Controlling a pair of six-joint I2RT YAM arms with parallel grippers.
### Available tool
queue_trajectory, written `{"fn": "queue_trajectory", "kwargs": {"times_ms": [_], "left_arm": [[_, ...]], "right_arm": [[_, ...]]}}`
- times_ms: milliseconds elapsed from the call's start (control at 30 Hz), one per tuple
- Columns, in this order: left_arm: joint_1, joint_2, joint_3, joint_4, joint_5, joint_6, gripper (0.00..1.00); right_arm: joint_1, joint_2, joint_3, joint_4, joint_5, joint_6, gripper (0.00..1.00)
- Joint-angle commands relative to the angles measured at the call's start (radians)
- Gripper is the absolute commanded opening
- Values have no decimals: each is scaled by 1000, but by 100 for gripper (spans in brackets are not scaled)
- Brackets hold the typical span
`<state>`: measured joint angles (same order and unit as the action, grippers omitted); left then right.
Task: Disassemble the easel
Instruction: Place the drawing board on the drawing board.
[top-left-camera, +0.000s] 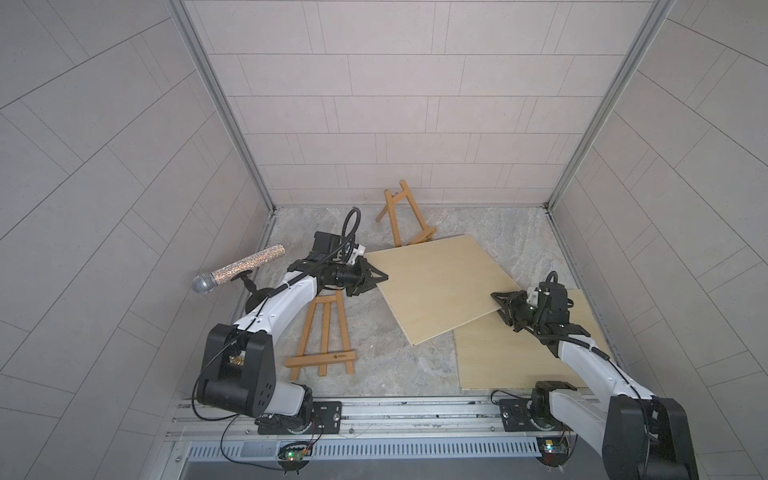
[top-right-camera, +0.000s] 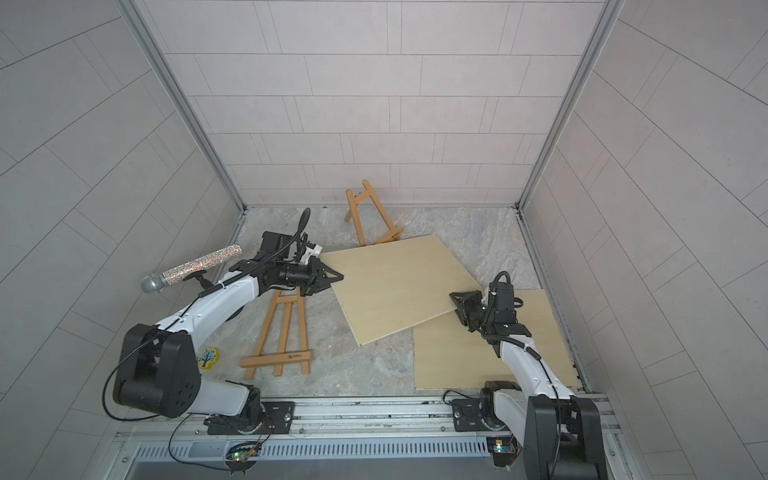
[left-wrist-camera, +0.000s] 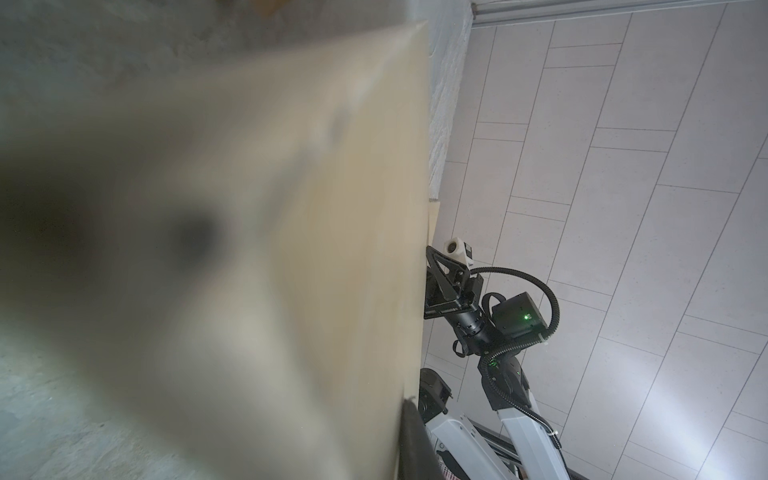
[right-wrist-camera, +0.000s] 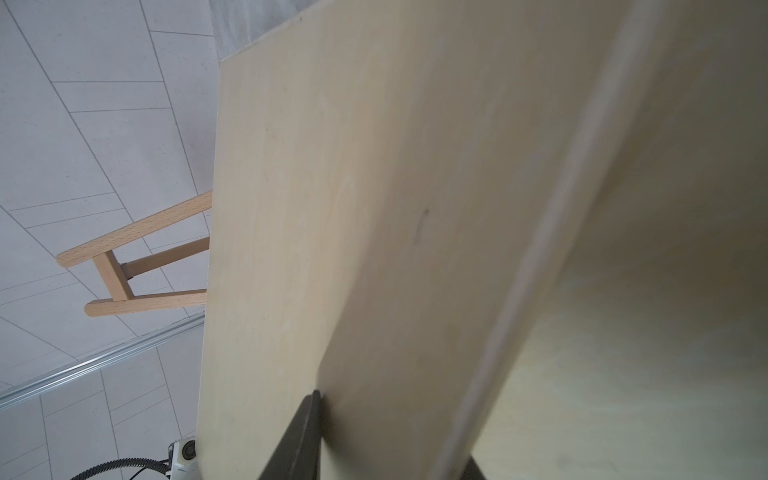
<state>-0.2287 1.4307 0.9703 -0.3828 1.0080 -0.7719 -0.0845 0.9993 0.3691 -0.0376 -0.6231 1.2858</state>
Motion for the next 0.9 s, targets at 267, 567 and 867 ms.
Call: {"fn": "queue_trajectory", "kwargs": {"times_ms": [267, 567, 867], "left_arm": [[-162, 21, -31, 44, 14, 483, 0], [-162, 87, -7, -1, 14, 506, 0], [-193, 175, 31, -14, -23, 500, 0]], "right_arm": [[66, -64, 123, -432, -42, -467, 58], [66, -94, 220, -662, -12, -548, 76], [63, -51, 406, -676, -1, -558, 82]]}}
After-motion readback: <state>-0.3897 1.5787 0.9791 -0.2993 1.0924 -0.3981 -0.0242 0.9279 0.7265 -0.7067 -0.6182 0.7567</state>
